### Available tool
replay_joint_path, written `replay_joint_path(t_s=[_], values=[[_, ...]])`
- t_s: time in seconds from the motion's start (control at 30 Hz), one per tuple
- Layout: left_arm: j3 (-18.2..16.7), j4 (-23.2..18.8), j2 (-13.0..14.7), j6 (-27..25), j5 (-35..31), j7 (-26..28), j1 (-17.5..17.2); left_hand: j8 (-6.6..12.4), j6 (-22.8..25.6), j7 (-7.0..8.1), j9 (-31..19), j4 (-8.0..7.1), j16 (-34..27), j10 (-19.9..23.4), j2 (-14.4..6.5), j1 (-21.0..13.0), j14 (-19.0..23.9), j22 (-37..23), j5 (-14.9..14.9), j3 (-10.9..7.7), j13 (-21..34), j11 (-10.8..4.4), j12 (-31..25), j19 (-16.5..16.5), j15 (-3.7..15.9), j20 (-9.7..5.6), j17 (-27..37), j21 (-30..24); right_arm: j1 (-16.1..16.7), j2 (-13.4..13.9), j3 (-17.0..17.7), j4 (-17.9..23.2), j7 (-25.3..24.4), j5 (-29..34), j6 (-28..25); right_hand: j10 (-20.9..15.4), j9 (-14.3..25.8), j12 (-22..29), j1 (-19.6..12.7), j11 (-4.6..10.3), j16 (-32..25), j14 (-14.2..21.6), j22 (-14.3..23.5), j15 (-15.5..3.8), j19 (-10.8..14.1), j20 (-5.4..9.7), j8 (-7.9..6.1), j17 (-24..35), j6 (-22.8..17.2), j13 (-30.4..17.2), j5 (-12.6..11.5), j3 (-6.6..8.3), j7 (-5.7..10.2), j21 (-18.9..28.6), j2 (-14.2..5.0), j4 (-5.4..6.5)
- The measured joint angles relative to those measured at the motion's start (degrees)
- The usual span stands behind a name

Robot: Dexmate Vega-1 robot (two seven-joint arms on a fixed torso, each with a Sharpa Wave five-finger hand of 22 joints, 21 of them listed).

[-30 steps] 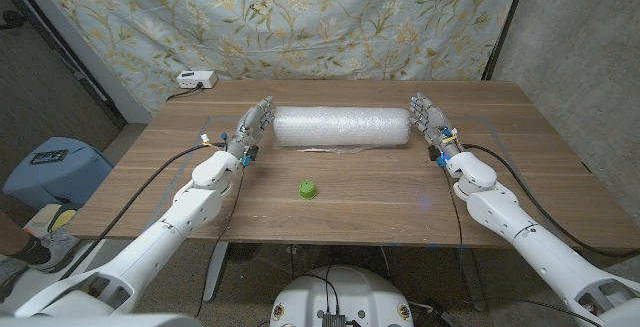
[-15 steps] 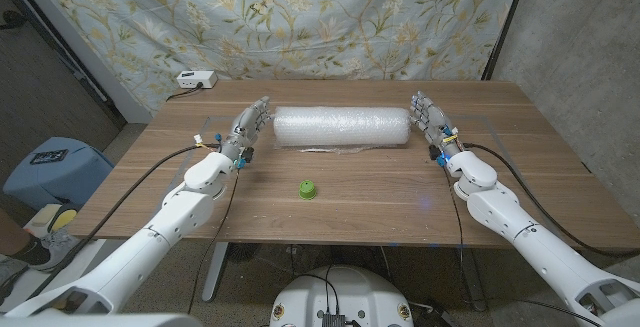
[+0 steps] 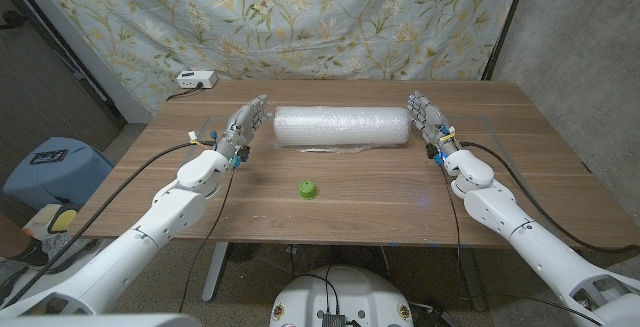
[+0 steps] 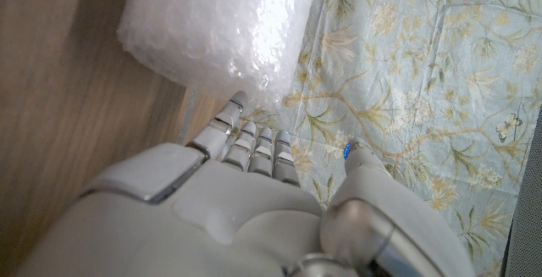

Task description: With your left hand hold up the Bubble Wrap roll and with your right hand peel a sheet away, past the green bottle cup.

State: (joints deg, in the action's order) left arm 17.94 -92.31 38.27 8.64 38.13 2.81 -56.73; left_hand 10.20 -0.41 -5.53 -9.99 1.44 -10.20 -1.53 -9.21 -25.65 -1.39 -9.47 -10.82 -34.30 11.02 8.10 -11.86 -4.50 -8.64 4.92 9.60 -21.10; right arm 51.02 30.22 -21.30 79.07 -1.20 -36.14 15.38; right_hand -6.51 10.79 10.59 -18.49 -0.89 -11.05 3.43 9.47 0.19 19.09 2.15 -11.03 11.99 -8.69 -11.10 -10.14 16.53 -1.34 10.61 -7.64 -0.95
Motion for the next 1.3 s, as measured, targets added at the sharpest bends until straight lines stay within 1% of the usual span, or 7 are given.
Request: replay_joint_path(t_s=[0.3,0.53,0.6,0.9,1.07,1.17,1.3], values=[[-0.2,-2.5,1.9,-2.0,0.1,0.1,0.3,0.0,0.0,0.0,0.0,0.62,0.0,0.0,-0.1,-0.5,0.1,0.0,-0.2,0.15,-0.1,0.0,0.0,-0.3,-0.07,0.31,0.0,0.4,-0.2,-0.4,0.0,-0.8,0.3,-0.2,0.5,0.2,0.0,0.0,0.0,-0.22,0.0,0.0,0.0,0.0,0.0,0.0,0.0,0.0,0.0,0.0,0.0,-0.33,0.0,0.0,0.0,-0.32],[0.3,-3.2,2.9,-4.5,-0.4,-1.0,2.1,0.0,0.0,0.0,0.0,1.43,0.0,0.0,0.1,-0.7,0.1,0.0,-0.4,0.0,-0.1,0.0,0.0,-0.3,-0.07,0.31,0.0,0.4,-0.6,-0.6,0.0,-1.8,0.9,-0.4,1.1,0.2,0.0,0.0,0.0,-0.22,0.0,0.0,0.0,0.0,-0.2,-0.21,0.0,0.0,0.0,0.0,0.0,-0.33,0.0,0.0,0.0,-0.32],[0.8,-3.2,3.1,-5.2,-0.8,-1.5,3.2,0.0,0.0,0.0,0.0,1.43,0.0,0.0,0.2,-0.8,0.1,0.0,-0.4,0.0,-0.1,-0.01,0.0,-0.3,-0.06,0.31,0.0,0.4,-0.7,-0.6,0.2,-2.0,1.0,-0.4,1.3,0.2,0.0,0.0,0.0,-0.22,0.0,0.0,0.0,0.0,-0.2,-0.21,0.0,0.0,0.0,0.0,0.0,-0.33,0.0,0.0,0.0,-0.32],[3.5,-1.2,3.2,-7.3,-2.5,-4.3,8.4,0.0,0.2,0.21,0.0,3.01,0.0,0.3,1.0,-1.6,0.1,0.0,-0.7,0.01,-0.1,-0.33,0.0,-0.3,-0.06,0.3,0.0,1.1,-1.1,-0.2,0.9,-2.6,1.4,-0.5,2.3,0.2,0.0,0.0,0.0,-0.22,0.0,-0.3,0.0,0.34,-0.2,-0.21,0.0,0.0,0.0,0.0,0.0,-0.08,0.0,0.0,0.0,-0.56],[5.4,0.2,3.0,-9.0,-4.3,-6.8,11.9,0.0,0.2,0.24,0.0,4.13,0.0,0.3,1.7,-2.3,0.1,0.0,-0.7,0.46,-0.1,-0.33,0.0,-0.6,-0.06,0.61,0.0,1.5,-1.2,0.2,1.5,-2.8,1.4,-0.6,2.6,0.2,0.0,0.0,0.0,-0.22,0.0,-0.3,0.0,0.34,-0.2,-0.21,0.0,0.0,0.0,0.0,0.0,-0.08,0.0,0.0,0.0,-0.56],[6.4,0.7,3.1,-10.2,-5.3,-7.8,13.7,0.0,0.4,0.67,0.0,5.04,0.0,0.3,2.2,-2.8,0.1,0.0,-1.1,0.61,0.1,-0.33,0.0,-0.6,-0.06,0.61,0.1,1.8,-1.2,0.3,1.7,-2.9,1.3,-0.6,2.8,0.2,0.0,0.0,0.0,-0.22,0.0,-0.3,0.0,0.34,-0.2,-0.21,0.0,0.0,0.0,0.0,0.0,-0.08,0.0,0.0,0.0,-0.56],[7.4,1.0,3.2,-11.4,-6.4,-8.9,15.6,0.0,0.3,0.73,0.0,5.56,0.0,0.0,2.7,-2.7,0.1,0.0,-1.1,0.79,0.1,0.0,0.0,-0.9,-0.07,0.92,0.2,2.2,-1.2,0.3,1.9,-3.0,1.2,-0.7,3.0,0.2,0.0,0.0,0.0,-0.22,0.0,-0.3,0.0,0.34,-0.2,-0.21,0.0,0.0,0.0,0.0,0.0,-0.08,0.0,0.0,0.0,-0.56]])
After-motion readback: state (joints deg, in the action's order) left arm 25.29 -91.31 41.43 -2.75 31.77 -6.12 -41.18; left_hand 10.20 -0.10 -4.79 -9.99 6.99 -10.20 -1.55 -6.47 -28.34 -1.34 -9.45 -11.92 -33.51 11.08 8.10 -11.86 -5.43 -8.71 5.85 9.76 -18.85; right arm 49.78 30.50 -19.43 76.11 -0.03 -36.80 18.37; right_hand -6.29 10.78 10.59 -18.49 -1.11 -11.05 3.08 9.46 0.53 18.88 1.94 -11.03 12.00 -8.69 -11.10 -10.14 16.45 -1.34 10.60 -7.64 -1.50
